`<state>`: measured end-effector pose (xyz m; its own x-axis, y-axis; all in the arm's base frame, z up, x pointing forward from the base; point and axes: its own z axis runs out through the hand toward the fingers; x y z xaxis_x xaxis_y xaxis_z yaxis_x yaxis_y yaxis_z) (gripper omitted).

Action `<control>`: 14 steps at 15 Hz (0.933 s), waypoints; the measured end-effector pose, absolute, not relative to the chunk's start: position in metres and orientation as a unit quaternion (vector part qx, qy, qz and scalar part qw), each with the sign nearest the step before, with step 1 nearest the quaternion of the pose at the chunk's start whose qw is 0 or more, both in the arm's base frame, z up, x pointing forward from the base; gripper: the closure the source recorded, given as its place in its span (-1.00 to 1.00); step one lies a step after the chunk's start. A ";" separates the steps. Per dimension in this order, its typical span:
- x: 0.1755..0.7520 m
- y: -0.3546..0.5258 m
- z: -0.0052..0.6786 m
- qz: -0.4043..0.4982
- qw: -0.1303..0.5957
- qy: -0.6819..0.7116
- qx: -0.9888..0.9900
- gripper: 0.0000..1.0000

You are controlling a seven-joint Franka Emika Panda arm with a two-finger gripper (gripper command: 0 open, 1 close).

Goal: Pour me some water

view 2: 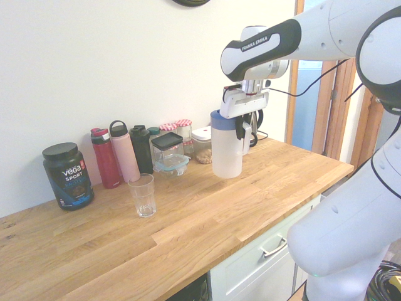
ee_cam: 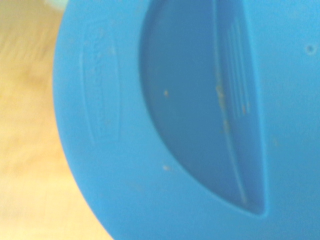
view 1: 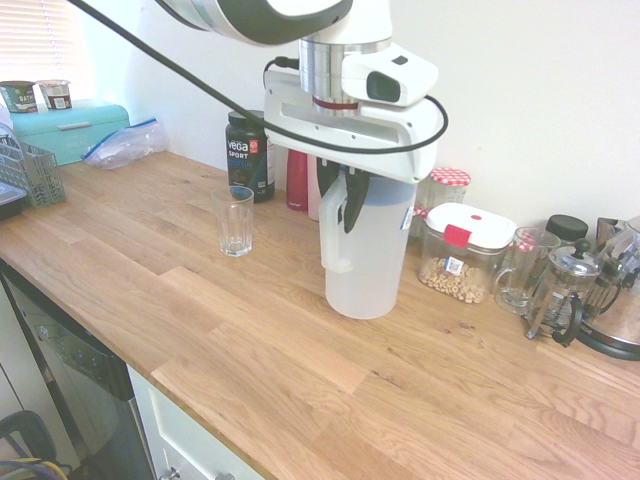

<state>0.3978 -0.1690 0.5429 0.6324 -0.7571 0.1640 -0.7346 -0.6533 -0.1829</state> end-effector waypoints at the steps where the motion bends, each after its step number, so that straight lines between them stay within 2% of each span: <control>1: 0.398 -0.174 0.537 -0.130 0.059 0.432 -0.891 1.00; 5: 0.394 -0.193 0.512 -0.141 0.073 0.488 -0.858 1.00; 14: 0.411 -0.203 0.496 -0.099 0.013 0.470 -0.877 1.00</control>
<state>0.4110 -0.2027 0.4959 0.5391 -0.8265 0.1619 -0.8214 -0.5585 -0.1156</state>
